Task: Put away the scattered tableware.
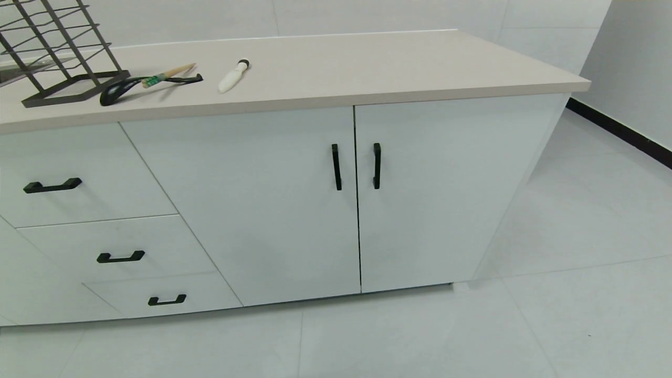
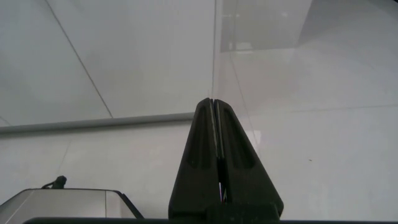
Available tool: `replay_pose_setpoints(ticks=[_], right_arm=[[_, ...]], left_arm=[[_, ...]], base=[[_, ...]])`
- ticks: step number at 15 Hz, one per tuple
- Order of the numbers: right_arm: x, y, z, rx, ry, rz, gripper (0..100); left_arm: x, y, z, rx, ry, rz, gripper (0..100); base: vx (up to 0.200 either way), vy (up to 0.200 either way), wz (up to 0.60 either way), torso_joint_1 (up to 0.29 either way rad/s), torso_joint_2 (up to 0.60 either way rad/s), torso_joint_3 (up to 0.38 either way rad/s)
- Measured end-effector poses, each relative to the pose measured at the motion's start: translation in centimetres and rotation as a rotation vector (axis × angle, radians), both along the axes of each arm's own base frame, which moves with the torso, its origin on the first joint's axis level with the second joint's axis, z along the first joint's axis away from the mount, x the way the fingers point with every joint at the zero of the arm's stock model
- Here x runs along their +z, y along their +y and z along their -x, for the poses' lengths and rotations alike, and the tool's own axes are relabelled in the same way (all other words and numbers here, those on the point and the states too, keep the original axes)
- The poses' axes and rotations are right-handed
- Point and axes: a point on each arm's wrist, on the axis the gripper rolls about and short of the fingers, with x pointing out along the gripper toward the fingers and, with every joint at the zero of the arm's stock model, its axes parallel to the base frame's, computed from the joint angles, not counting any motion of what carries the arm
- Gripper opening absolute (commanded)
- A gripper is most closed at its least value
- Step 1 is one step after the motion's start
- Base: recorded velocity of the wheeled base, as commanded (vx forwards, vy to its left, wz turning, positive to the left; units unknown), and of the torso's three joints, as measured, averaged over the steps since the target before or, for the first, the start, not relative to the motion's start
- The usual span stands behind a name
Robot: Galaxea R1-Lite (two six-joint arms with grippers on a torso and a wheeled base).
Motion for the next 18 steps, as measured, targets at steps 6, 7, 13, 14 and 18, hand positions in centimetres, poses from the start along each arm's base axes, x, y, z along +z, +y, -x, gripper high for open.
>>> replay_pose_setpoints(ticks=[6, 7, 13, 14, 18], right_arm=[[0.00, 0.00, 0.00, -0.001, 0.000, -0.001, 0], [0.00, -0.01, 0.00, -0.001, 0.000, -0.001, 0], [0.00, -0.01, 0.00, -0.001, 0.000, 0.000, 0], [0.00, 0.00, 0.00, -0.001, 0.000, 0.001, 0], [0.00, 0.00, 0.00, -0.001, 0.001, 0.006, 0]], left_arm=[[0.00, 0.00, 0.00, 0.000, 0.000, 0.000, 100], [0.00, 0.00, 0.00, 0.000, 0.000, 0.000, 100], [0.00, 0.00, 0.00, 0.000, 0.000, 0.000, 100], [0.00, 0.00, 0.00, 0.000, 0.000, 0.000, 100], [0.00, 0.00, 0.00, 0.000, 0.000, 0.000, 100]], base=[[0.000, 0.200, 0.00, 0.004, 0.00, 0.001], [0.000, 0.200, 0.00, 0.002, 0.00, -0.007], [0.000, 0.133, 0.00, 0.001, 0.00, 0.002], [0.000, 0.000, 0.00, 0.000, 0.00, 0.000], [0.000, 0.000, 0.15, 0.001, 0.00, 0.002]])
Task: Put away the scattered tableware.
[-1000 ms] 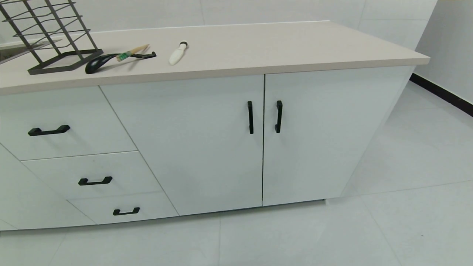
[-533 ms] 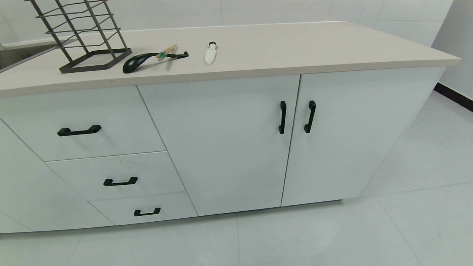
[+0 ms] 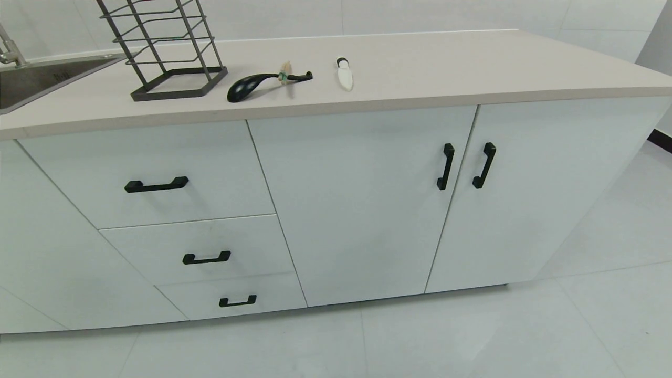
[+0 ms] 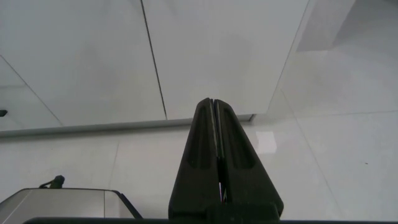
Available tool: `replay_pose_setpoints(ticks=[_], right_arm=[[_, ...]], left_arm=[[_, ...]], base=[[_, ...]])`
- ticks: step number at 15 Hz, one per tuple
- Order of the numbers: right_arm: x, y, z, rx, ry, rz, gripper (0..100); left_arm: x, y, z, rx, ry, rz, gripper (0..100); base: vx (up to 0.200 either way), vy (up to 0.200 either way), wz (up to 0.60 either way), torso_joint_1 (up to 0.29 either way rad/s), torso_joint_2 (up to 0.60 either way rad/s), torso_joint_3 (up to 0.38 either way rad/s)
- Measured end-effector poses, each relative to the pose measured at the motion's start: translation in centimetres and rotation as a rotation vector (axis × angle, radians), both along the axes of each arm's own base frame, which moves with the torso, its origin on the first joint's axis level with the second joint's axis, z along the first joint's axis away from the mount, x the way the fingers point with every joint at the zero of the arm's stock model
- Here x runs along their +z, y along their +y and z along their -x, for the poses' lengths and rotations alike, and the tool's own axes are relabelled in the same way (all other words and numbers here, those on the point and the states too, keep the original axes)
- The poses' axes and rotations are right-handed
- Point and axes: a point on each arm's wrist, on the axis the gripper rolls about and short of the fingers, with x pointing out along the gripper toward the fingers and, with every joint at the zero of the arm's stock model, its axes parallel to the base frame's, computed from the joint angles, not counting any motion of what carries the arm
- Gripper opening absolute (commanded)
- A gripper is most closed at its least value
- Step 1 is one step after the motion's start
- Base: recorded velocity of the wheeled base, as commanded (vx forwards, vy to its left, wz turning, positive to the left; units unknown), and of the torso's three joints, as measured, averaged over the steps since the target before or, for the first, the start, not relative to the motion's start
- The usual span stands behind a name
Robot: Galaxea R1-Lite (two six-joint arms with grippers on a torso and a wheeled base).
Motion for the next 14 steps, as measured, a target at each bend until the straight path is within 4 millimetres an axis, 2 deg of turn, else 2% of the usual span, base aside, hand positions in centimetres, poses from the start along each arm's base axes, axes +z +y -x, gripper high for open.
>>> replay_pose_setpoints(ticks=[8, 10, 14], right_arm=[[-0.01, 0.00, 0.00, -0.001, 0.000, -0.002, 0], [0.00, 0.00, 0.00, 0.000, 0.000, -0.005, 0], [0.00, 0.00, 0.00, 0.000, 0.000, -0.006, 0]], left_arm=[[0.00, 0.00, 0.00, 0.000, 0.000, 0.000, 100], [-0.01, 0.00, 0.00, 0.000, 0.001, 0.000, 100], [-0.02, 0.00, 0.00, 0.000, 0.002, -0.003, 100]], base=[[0.000, 0.000, 0.60, 0.003, 0.00, 0.002], [0.000, 0.000, 0.00, 0.000, 0.00, 0.000], [0.000, 0.200, 0.00, 0.004, 0.00, 0.002]])
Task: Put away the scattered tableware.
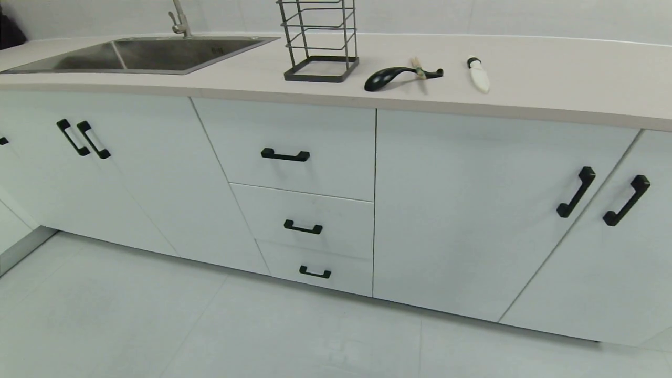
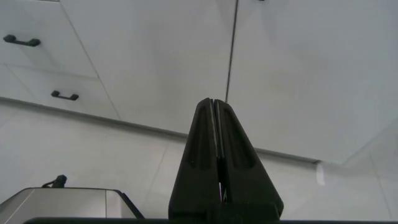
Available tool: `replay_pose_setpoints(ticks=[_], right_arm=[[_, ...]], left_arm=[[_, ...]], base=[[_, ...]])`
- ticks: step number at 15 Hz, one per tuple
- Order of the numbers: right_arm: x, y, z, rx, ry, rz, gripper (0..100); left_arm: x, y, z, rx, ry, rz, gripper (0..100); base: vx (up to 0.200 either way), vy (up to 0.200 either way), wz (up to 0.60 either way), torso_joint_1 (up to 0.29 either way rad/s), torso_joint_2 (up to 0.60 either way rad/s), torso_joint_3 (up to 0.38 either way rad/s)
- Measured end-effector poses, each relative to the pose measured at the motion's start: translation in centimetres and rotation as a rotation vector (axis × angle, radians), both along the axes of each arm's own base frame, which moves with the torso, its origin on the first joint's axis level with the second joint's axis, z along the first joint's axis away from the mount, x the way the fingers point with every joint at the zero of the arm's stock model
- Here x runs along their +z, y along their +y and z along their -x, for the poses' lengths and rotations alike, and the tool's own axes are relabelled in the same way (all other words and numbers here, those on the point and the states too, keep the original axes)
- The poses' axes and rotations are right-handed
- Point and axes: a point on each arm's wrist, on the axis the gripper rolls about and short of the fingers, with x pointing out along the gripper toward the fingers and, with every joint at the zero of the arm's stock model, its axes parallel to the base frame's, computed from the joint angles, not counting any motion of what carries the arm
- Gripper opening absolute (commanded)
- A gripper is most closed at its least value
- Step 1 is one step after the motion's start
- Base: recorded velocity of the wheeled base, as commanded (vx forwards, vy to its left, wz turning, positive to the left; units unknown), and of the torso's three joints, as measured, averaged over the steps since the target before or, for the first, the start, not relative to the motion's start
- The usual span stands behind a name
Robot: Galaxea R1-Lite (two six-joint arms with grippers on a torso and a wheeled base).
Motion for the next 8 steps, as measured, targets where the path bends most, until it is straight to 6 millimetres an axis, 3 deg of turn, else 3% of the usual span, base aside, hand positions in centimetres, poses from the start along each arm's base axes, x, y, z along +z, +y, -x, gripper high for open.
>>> replay_pose_setpoints(ticks=[2, 6, 8], right_arm=[[0.00, 0.00, 0.00, 0.002, 0.000, -0.001, 0], [0.00, 0.00, 0.00, -0.001, 0.000, -0.002, 0], [0.00, 0.00, 0.00, -0.002, 0.000, -0.002, 0]], left_arm=[[-0.01, 0.00, 0.00, 0.001, 0.001, 0.000, 100], [0.00, 0.00, 0.00, 0.000, 0.000, 0.000, 100], [0.01, 0.00, 0.00, -0.001, -0.001, 0.001, 100]], base=[[0.000, 0.200, 0.00, 0.002, 0.00, 0.000], [0.200, 0.000, 0.00, -0.002, 0.00, -0.001], [0.000, 0.000, 0.00, 0.000, 0.00, 0.000]])
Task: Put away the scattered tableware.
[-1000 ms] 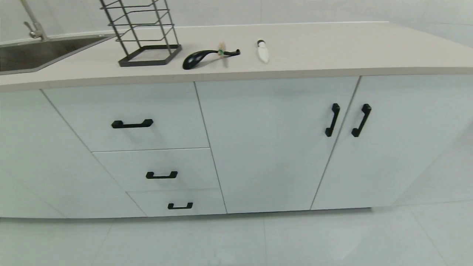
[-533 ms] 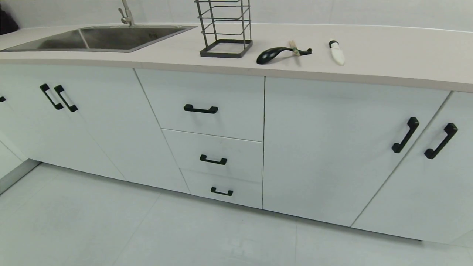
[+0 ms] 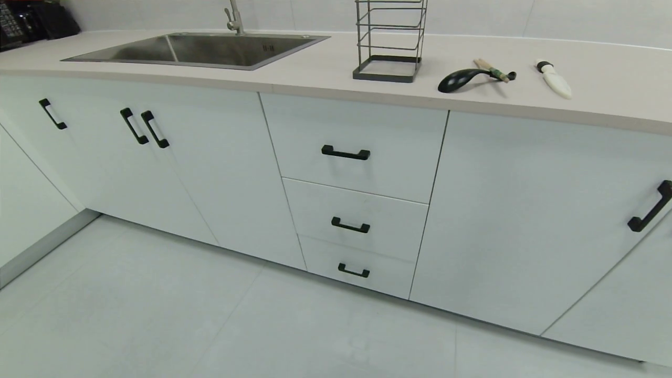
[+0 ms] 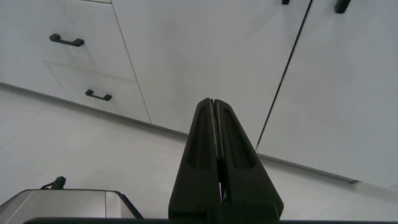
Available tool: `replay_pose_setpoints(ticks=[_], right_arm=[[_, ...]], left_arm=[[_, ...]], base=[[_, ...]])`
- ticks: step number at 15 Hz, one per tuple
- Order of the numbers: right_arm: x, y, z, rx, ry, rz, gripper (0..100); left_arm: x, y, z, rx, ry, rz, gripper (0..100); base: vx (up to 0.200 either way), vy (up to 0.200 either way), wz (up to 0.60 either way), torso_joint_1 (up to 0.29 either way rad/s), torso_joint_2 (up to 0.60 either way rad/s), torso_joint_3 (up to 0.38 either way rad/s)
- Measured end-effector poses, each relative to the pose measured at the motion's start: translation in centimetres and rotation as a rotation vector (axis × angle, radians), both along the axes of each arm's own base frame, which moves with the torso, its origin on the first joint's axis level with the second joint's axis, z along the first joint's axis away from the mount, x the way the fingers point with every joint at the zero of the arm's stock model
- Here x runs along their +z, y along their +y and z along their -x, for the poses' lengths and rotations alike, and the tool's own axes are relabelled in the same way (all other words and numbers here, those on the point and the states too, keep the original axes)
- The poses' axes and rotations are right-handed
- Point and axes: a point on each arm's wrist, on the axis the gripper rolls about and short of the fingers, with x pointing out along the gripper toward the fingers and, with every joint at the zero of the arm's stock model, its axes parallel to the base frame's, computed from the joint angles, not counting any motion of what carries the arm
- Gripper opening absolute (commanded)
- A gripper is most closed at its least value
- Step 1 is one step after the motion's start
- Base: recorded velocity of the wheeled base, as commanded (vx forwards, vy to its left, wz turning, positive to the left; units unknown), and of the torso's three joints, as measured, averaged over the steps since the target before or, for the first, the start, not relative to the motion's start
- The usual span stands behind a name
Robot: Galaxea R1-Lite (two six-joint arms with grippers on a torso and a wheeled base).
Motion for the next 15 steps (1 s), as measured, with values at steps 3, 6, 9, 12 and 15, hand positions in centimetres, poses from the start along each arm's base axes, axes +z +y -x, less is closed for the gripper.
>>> replay_pose_setpoints(ticks=[3, 6, 9, 12, 15], right_arm=[[0.00, 0.00, 0.00, 0.000, 0.000, 0.000, 0], [0.00, 0.00, 0.00, 0.000, 0.000, 0.000, 0], [0.00, 0.00, 0.00, -0.001, 0.000, 0.000, 0], [0.00, 0.00, 0.00, -0.001, 0.000, 0.000, 0], [0.00, 0.00, 0.00, -0.001, 0.000, 0.000, 0]], left_arm=[[0.00, 0.00, 0.00, 0.001, 0.000, 0.000, 100], [-0.02, 0.00, 0.00, 0.001, 0.002, -0.001, 100], [-0.01, 0.00, 0.00, 0.001, 0.001, -0.001, 100], [0.00, 0.00, 0.00, 0.000, 0.000, -0.001, 100], [0.00, 0.00, 0.00, 0.001, 0.000, -0.001, 100]], base=[[0.000, 0.000, 0.00, 0.000, 0.00, 0.000], [0.200, 0.000, 0.00, 0.002, 0.01, 0.006], [0.200, 0.000, 0.00, -0.001, 0.00, 0.002], [0.000, 0.000, 0.00, 0.000, 0.00, 0.000], [0.000, 0.000, 0.00, 0.000, 0.00, 0.000]])
